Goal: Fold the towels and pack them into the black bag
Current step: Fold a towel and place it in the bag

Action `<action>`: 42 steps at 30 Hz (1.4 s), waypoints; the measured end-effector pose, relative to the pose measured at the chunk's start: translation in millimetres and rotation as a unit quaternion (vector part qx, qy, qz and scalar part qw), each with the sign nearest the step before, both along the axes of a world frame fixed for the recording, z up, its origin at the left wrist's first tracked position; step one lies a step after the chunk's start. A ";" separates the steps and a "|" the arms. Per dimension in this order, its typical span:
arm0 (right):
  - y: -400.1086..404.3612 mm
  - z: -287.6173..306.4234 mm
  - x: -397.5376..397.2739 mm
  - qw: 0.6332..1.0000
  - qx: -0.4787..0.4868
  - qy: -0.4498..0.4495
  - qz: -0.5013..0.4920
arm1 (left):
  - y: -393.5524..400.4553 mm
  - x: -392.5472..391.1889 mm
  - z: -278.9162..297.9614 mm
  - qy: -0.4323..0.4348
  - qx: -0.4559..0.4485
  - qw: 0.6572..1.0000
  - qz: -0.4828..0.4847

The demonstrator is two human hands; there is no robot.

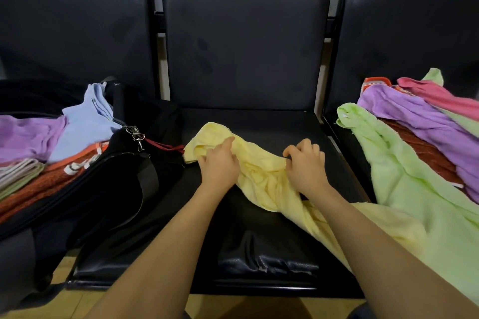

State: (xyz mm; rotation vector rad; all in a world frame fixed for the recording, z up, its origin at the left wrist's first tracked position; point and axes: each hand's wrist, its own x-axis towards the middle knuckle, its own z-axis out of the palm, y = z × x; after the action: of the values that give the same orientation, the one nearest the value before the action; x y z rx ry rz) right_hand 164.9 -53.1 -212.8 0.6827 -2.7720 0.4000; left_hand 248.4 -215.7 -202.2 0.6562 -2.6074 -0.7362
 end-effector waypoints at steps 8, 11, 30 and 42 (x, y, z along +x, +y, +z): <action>-10.3 -0.4 8.2 0.985 0.125 -0.107 0.048 | 20.3 7.3 -17.2 -0.083 -0.118 0.988 0.055; -15.5 -9.5 8.8 0.984 0.128 -0.122 0.014 | 31.9 10.8 -24.3 -0.164 -0.197 0.966 0.010; -0.4 16.1 21.6 0.989 -0.067 -0.125 -0.039 | 32.9 23.3 -2.5 -0.077 -0.157 0.984 -0.017; 8.6 59.3 42.9 0.877 -0.408 -0.249 0.044 | 37.2 51.6 46.6 0.206 0.203 0.957 -0.035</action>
State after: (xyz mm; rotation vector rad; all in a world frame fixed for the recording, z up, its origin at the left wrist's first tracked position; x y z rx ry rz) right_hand 207.7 -44.5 -153.5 0.5159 -2.5766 1.8433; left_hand 300.0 -178.6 -155.6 0.4548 -2.1220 -1.2972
